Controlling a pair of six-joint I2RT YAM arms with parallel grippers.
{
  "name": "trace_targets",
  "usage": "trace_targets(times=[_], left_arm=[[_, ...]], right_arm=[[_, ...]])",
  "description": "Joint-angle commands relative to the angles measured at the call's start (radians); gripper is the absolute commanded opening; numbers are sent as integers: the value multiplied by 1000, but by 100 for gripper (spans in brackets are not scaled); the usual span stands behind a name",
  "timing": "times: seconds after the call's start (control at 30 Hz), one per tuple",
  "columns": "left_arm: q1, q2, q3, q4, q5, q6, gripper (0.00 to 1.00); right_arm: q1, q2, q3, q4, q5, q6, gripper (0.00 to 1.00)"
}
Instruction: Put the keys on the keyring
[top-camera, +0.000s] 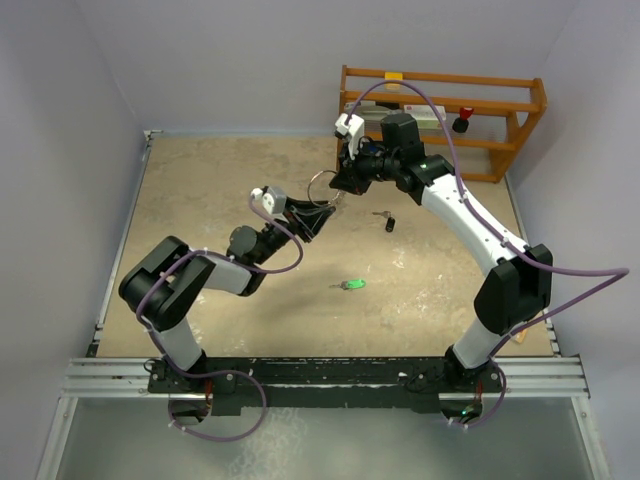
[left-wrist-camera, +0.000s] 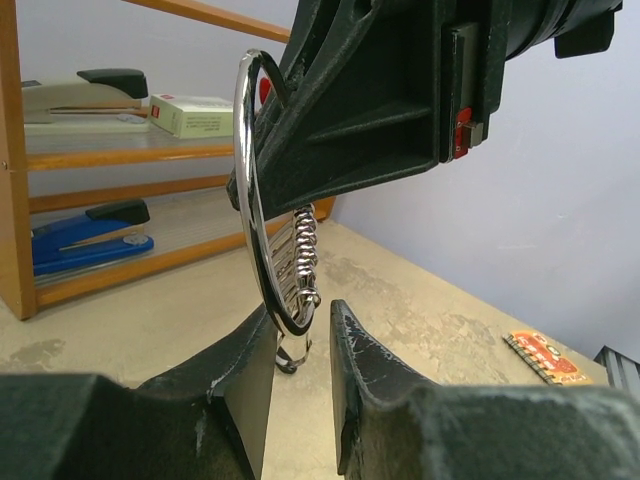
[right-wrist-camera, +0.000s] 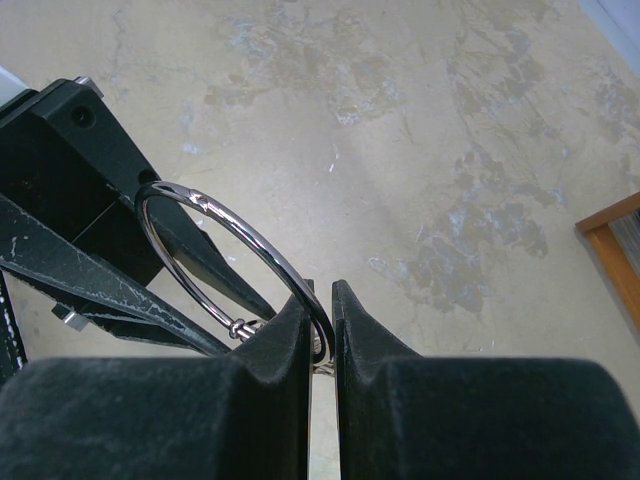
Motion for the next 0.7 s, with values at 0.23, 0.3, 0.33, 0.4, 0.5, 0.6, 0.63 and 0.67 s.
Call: trace_targets(times=[0.23, 0.3, 0.33, 0.4, 0.5, 0.6, 0.63, 0.67], left_arm=[[7, 12, 34, 127, 3, 10, 22], [7, 11, 34, 127, 3, 10, 22], [7, 11, 34, 127, 3, 10, 20], [7, 9, 35, 126, 2, 12, 11], [7, 4, 35, 111, 1, 19, 0], [6, -1, 34, 109, -2, 21, 0], [8, -2, 34, 107, -1, 20, 0], [7, -4, 34, 106, -2, 21, 0]], right_arm=[[6, -21, 18, 19, -32, -13, 0], [6, -21, 18, 19, -32, -12, 0], [6, -21, 17, 18, -31, -13, 0], [7, -20, 16, 20, -31, -12, 0], [6, -21, 16, 20, -29, -13, 0], [6, -21, 16, 20, -27, -13, 0], [6, -21, 16, 20, -26, -13, 0], [6, -19, 17, 21, -26, -12, 0]])
